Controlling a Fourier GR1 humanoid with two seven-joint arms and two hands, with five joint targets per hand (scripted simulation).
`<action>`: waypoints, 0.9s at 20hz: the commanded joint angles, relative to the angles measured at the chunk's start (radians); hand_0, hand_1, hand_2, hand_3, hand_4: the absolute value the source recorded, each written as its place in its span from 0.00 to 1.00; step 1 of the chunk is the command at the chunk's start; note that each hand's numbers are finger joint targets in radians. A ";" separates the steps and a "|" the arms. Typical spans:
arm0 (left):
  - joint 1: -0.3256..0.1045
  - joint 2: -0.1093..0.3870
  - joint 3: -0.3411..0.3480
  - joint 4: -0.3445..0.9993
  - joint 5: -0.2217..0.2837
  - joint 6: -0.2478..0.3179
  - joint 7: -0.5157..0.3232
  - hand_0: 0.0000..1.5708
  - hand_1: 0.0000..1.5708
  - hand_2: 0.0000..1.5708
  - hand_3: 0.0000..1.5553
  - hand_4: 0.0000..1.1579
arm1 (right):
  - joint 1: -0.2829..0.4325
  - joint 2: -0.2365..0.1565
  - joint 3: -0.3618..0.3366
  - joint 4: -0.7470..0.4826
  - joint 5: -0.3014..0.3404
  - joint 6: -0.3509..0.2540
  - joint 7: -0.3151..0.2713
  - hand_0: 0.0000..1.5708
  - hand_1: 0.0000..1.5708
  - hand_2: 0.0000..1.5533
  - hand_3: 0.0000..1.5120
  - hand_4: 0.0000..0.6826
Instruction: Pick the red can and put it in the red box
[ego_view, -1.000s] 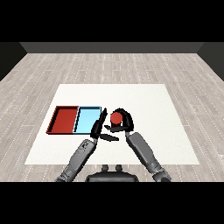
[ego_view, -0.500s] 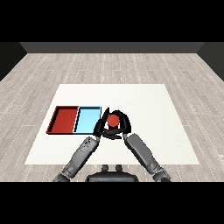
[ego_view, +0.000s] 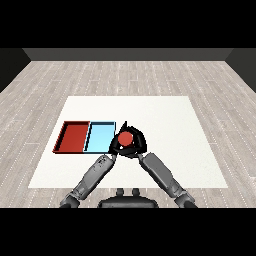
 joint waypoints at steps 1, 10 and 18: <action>0.043 -0.012 -0.027 -0.027 -0.058 0.060 0.032 0.00 0.00 0.00 0.00 0.20 | -0.003 0.007 0.064 -0.010 -0.001 -0.049 -0.009 0.94 0.94 0.94 0.93 0.75; -0.037 -0.012 -0.045 -0.007 -0.025 0.113 0.132 1.00 1.00 0.98 0.94 0.84 | -0.018 0.007 0.019 0.010 -0.031 0.008 -0.042 0.94 0.94 0.93 0.92 0.78; 0.023 -0.008 -0.074 -0.106 -0.119 0.225 0.160 1.00 1.00 0.95 0.86 0.74 | -0.018 0.007 0.043 -0.025 -0.052 -0.034 -0.031 0.97 0.97 0.93 0.92 0.79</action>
